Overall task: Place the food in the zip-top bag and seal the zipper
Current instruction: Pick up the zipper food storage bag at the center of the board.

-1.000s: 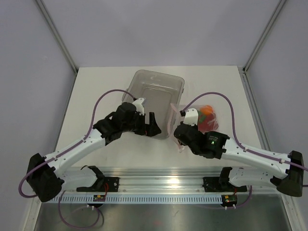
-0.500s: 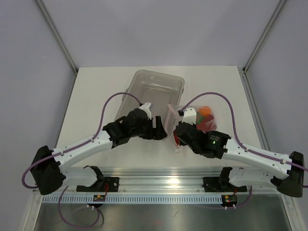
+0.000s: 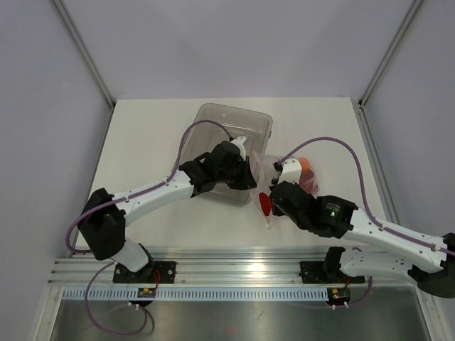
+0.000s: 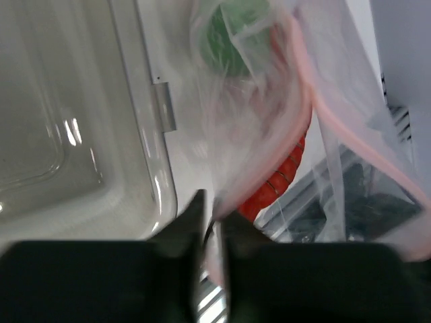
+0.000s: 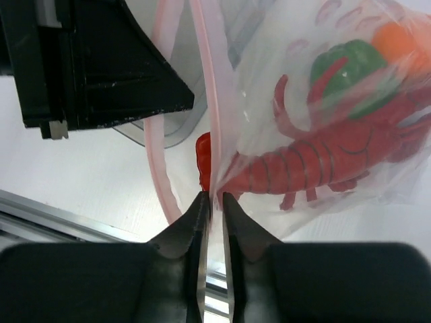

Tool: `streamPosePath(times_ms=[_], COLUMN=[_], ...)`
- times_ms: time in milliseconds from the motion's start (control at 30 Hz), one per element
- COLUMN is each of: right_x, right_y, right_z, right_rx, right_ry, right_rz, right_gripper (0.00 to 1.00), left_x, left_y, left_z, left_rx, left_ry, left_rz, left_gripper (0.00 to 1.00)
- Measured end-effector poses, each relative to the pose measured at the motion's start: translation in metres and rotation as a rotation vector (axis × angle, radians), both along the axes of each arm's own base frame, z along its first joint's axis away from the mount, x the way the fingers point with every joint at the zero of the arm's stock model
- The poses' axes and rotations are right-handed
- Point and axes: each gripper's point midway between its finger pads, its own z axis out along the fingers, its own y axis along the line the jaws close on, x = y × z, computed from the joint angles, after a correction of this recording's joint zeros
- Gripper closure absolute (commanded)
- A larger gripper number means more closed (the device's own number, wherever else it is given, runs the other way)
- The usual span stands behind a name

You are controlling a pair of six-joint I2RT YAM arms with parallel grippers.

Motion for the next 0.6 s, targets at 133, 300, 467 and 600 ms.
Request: streamPosePath(times_ms=[133, 300, 467, 600], right_x=[-0.005, -0.009, -0.012, -0.015], right_y=[-0.006, -0.015, -0.026, -0.036], right_z=[0.013, 0.046, 0.078, 0.088], right_rx=[0.015, 0.044, 0.062, 0.043], right_ry=[-0.007, -0.049, -0.095, -0.116], right_rz=[0.022, 0.046, 0.066, 0.086], right_gripper=[0.41, 0.32, 0.30, 0.28], left_x=[0.001, 0.013, 0.032, 0.047], left_y=[-0.014, -0.036, -0.050, -0.061], left_z=[0.026, 0.071, 0.092, 0.103], left_rx=[-0.067, -0.207, -0.294, -0.341], left_ry=[-0.005, 0.021, 0.078, 0.117], left_rz=[-0.036, -0.029, 0.039, 0.114], left_gripper=[1.00, 1.00, 1.00, 1.00])
